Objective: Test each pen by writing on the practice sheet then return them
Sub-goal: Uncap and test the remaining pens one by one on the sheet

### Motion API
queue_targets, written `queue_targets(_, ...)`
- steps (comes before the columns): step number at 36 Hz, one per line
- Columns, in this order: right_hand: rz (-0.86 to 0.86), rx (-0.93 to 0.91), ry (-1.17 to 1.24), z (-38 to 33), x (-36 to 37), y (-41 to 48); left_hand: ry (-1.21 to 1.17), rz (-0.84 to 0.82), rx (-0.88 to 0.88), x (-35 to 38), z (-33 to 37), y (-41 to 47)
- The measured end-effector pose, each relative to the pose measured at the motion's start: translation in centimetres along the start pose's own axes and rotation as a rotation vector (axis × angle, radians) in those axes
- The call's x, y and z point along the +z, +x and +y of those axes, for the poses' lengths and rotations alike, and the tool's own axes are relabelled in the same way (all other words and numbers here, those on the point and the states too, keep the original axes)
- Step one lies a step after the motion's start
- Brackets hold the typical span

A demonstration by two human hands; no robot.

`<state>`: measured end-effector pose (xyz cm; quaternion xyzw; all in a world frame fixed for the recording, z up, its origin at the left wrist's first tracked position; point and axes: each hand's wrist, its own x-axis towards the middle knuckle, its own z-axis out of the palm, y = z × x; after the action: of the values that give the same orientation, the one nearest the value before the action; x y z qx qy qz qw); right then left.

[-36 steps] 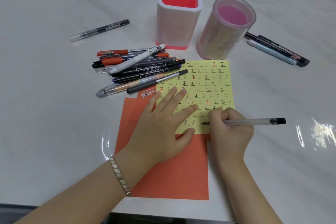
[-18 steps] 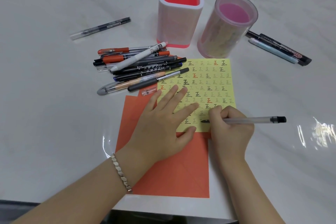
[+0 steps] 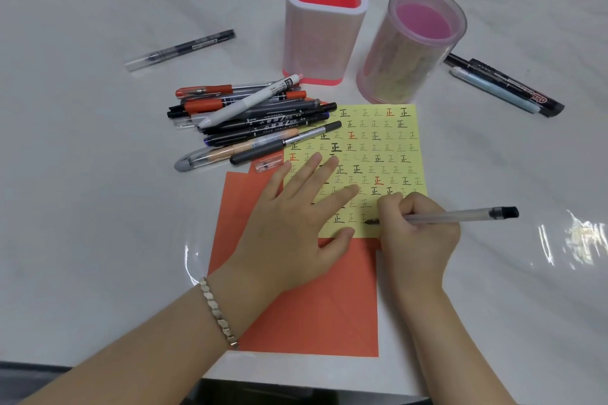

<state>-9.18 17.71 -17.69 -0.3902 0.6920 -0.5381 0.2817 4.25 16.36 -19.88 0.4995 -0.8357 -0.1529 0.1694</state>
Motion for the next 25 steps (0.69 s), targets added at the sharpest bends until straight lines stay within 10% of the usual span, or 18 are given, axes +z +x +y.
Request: queue_targets(25,0.04,0.185,0.197,-3.1,-1.3,0.6,0.121,0.291,-0.069,-3.1,-3.3,-0.5)
